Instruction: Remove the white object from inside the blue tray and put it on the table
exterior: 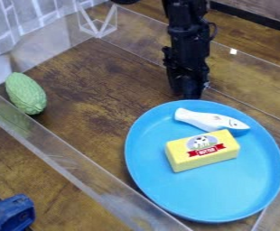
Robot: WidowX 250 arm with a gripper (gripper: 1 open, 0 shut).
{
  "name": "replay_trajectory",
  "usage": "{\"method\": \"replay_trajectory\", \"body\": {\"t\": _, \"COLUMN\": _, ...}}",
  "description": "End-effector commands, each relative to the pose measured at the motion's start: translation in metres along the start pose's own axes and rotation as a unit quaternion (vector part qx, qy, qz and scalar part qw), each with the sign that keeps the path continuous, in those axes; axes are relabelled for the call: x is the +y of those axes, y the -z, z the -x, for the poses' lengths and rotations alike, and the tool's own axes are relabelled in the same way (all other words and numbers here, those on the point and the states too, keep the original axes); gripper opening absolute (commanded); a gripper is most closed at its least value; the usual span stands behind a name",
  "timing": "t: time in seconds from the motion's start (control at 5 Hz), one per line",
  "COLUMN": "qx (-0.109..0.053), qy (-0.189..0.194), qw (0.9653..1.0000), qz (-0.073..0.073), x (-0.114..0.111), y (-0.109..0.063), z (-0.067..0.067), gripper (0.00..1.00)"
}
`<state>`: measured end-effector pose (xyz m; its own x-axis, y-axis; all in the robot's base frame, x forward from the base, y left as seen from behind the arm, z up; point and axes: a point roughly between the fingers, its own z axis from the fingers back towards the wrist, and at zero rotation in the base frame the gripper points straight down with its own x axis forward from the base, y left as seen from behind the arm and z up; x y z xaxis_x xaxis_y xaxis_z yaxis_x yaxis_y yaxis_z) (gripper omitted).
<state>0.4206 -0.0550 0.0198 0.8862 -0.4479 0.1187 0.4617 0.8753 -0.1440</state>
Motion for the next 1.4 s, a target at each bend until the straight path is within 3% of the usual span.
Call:
{"method": "replay_trajectory", "body": {"t": 0.0, "qx": 0.025, "qy": -0.009, "qw": 0.9994, "qz": 0.021, "x": -0.011, "y": 0.013, "z": 0.012, "gripper": 1.0}}
{"method": "replay_trajectory", "body": {"t": 0.2, "qx": 0.039, "qy": 0.012, "qw": 0.9986, "qz": 0.034, "x": -0.015, "y": 0.014, "z": 0.015, "gripper": 1.0}}
{"method": "replay_trajectory", "body": {"t": 0.6, "qx": 0.062, "qy": 0.018, "qw": 0.9963, "qz": 0.057, "x": -0.048, "y": 0.021, "z": 0.023, "gripper": 1.0}}
{"method": "replay_trajectory", "body": {"t": 1.2, "qx": 0.088, "qy": 0.066, "qw": 0.9911, "qz": 0.075, "x": -0.102, "y": 0.028, "z": 0.027, "gripper": 1.0}}
